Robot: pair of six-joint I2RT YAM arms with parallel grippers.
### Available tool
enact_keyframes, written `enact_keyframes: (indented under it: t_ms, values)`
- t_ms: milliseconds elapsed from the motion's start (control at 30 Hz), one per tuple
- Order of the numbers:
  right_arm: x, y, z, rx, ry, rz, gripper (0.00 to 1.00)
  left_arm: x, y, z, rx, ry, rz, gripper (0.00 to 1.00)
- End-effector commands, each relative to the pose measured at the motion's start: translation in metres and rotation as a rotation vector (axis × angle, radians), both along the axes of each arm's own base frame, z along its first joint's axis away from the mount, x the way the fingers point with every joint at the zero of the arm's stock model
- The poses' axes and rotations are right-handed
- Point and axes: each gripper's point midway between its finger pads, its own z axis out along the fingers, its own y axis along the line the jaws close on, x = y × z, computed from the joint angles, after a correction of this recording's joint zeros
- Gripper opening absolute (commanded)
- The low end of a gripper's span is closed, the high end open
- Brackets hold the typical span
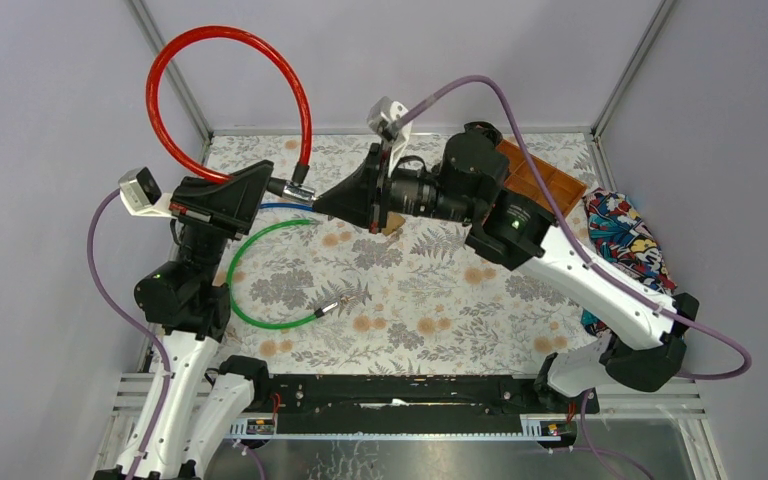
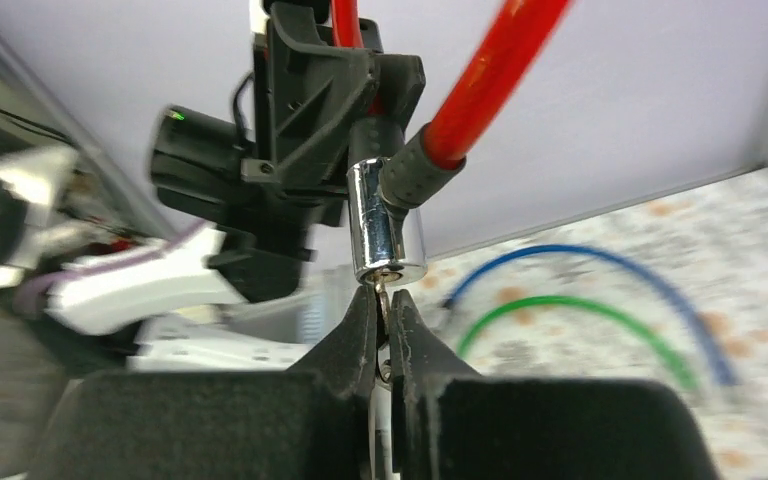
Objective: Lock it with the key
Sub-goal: Lock the lock.
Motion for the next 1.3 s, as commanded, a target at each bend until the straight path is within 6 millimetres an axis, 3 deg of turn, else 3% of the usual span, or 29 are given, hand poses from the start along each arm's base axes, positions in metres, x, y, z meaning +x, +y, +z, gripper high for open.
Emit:
enact_keyframes:
  t_ms: [0,133,267,433,533,767,967,1133,1200,1267]
  values:
    - [0.014,-0.001,0.005,-0.117,-0.547,-0.182,0.00,0.000,0.003,0.002,-0.042,0.043,-0.018,0.00]
    - [0.028,-0.003,0.009,-0.154,-0.769,-0.254,0.00,0.001,0.002,-0.005,-0.038,0.065,-0.023,0.00]
    - [0.026,-0.001,0.018,-0.140,-0.996,-0.281,0.00,0.010,0.001,-0.015,-0.037,0.110,-0.024,0.00]
    - [0.023,-0.001,0.025,-0.127,-1.107,-0.282,0.00,0.012,0.000,-0.020,-0.036,0.129,-0.029,0.00]
    - [0.020,-0.003,0.026,-0.127,-1.085,-0.267,0.00,0.010,-0.001,-0.018,-0.020,0.101,-0.015,0.00]
    - [0.028,-0.026,-0.007,-0.266,-1.014,-0.249,0.00,-0.006,0.006,0.005,0.015,-0.071,0.082,0.00]
    - [0.043,-0.074,-0.019,-0.287,-0.910,-0.303,0.00,-0.011,0.017,0.017,0.030,-0.169,0.204,0.00]
    - [0.045,-0.095,-0.041,-0.328,-0.855,-0.337,0.00,-0.018,0.028,0.032,-0.010,-0.237,0.255,0.00]
    - [0.055,-0.109,-0.052,-0.364,-0.790,-0.397,0.00,-0.018,0.027,0.032,0.008,-0.247,0.265,0.00]
    - [0.072,-0.135,-0.073,-0.423,-0.674,-0.489,0.00,-0.009,0.024,0.022,0.042,-0.209,0.269,0.00]
